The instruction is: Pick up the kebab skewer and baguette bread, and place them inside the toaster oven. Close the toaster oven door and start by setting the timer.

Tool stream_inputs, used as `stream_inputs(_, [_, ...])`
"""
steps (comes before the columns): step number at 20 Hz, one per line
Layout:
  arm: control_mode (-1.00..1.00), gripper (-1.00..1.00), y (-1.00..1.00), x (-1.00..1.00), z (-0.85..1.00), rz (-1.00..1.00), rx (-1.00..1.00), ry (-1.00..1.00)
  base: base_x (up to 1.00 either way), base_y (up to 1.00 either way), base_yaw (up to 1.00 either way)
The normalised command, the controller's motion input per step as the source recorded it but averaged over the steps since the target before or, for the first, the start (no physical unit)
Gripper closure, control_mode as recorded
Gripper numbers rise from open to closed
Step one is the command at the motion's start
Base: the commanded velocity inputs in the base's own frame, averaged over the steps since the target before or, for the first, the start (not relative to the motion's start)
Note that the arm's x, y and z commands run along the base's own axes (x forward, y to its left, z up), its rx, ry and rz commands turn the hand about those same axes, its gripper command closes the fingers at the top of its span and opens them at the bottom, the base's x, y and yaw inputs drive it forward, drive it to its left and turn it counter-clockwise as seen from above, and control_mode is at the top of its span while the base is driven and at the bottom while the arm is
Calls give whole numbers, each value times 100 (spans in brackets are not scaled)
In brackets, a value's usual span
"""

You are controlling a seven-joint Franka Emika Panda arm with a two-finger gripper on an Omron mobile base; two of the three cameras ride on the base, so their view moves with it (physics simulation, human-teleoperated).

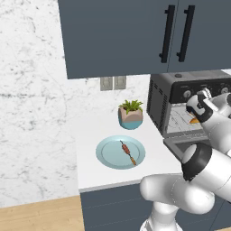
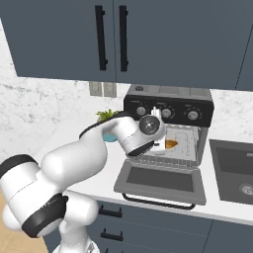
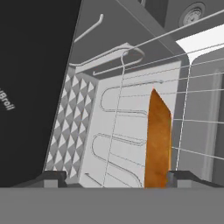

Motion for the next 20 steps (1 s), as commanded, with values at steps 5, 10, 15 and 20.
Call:
stream_inputs(5, [-100,-100,0,0,0,0,0,1,0,0,0])
stream_inputs(10, [-100,-100,0,-21,0,0,0,0,0,0,0])
stream_inputs(15, [-100,-100,0,-14,0,0,0,2,0,0,0])
stream_inputs(20, [-100,-100,0,-18,0,0,0,4,0,0,0])
